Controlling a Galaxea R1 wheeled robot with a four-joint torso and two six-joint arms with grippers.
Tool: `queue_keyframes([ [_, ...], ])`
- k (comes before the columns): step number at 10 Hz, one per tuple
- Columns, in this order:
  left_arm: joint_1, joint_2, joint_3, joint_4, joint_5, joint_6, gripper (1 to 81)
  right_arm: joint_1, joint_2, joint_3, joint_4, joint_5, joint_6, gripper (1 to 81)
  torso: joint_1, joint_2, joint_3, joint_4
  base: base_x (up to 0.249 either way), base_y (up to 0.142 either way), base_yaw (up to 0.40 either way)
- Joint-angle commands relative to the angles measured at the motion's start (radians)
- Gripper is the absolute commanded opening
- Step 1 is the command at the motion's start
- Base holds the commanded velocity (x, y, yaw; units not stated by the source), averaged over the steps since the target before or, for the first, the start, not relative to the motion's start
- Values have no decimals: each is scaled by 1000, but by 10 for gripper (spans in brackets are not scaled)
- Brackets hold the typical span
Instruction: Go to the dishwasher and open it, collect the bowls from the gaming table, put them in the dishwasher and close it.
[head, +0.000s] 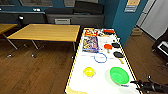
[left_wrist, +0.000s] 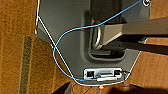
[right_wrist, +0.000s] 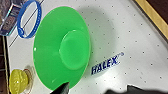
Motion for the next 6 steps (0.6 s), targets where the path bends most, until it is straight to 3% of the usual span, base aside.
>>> queue_keyframes([
  [1,13,-3,4,-5,69,3,811,99,-18,-52,24,81,1,811,0,0,0,0,0,0,0],
  [3,12,-2,-1,-5,99,3,811,104,36,-136,68,90,28,811,0,0,0,0,0,0,0],
  [6,13,15,-36,-7,99,3,811,119,90,-244,73,124,91,811,0,0,0,0,0,0,0],
])
